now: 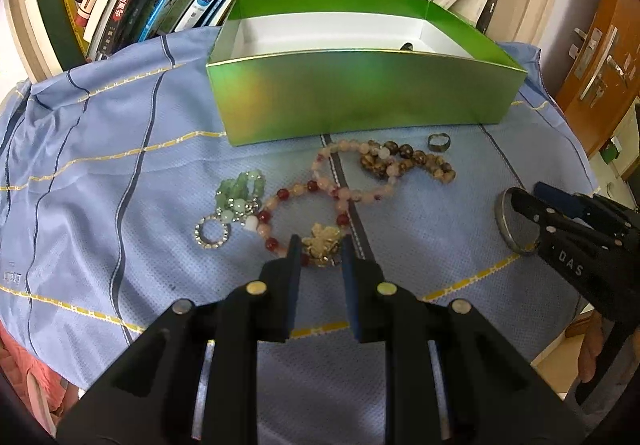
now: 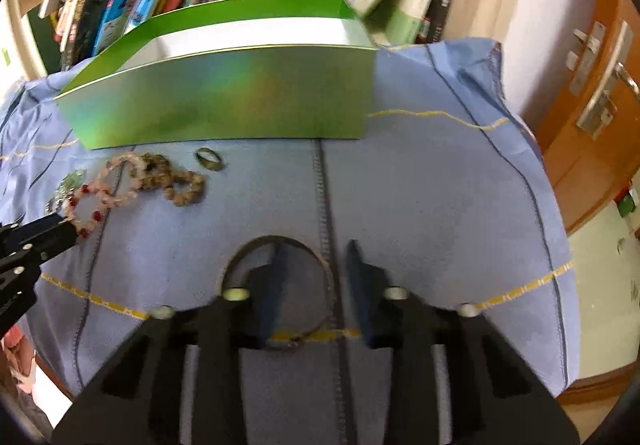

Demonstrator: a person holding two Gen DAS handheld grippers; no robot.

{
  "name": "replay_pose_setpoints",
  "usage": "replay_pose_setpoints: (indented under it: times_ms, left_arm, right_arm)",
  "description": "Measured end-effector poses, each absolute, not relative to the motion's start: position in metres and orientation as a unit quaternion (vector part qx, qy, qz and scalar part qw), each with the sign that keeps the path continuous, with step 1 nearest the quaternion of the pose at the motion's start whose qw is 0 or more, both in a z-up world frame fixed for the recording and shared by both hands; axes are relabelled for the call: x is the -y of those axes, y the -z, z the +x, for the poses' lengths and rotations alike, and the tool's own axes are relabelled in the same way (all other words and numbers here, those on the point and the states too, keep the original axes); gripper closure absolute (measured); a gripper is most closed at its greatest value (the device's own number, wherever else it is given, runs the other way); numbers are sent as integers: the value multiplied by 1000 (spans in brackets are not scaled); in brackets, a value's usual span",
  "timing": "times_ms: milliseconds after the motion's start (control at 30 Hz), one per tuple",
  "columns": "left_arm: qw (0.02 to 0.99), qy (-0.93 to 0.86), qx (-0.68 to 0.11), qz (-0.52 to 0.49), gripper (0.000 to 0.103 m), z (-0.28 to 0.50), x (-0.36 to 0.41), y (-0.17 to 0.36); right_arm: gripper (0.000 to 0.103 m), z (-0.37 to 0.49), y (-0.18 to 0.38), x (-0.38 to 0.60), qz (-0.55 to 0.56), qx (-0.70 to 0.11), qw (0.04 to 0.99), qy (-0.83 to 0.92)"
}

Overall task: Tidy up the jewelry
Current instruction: 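Lift the silver bangle into the green box while the left tool drops a charm there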

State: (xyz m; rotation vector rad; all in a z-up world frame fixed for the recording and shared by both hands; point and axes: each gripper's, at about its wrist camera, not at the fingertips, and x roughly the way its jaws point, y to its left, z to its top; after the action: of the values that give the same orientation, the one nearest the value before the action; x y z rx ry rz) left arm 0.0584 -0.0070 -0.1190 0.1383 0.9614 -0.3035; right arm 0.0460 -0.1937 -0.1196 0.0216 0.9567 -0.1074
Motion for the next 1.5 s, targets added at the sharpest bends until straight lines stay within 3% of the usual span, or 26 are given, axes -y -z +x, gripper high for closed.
replay_pose_setpoints:
  times_ms: [100,433,733,1100,1233,1500]
  left_arm:
    - [874,143,-460,64,83,59,6,119]
    - [888,135,-436,60,83,50,1,102]
    - [888,136,-435,59,83,49,2,100]
    - [933,130,-334,38,83,85,-3,12]
    - [931,141,-335,30,83,130,10,-7]
    - [900,135,-414,12,83,204,26,46]
  right_arm:
    - [99,46,119,185,0,-462,886,42]
    - [99,30,91,181,8,-427,903,42]
    - [99,31,101,175,10,-441,897,34]
    - [99,63,-2,191,36,-313,947,56]
    - [99,96,-28,195,50,-292,953,56]
    - [97,167,28,190,53,-362,928,64]
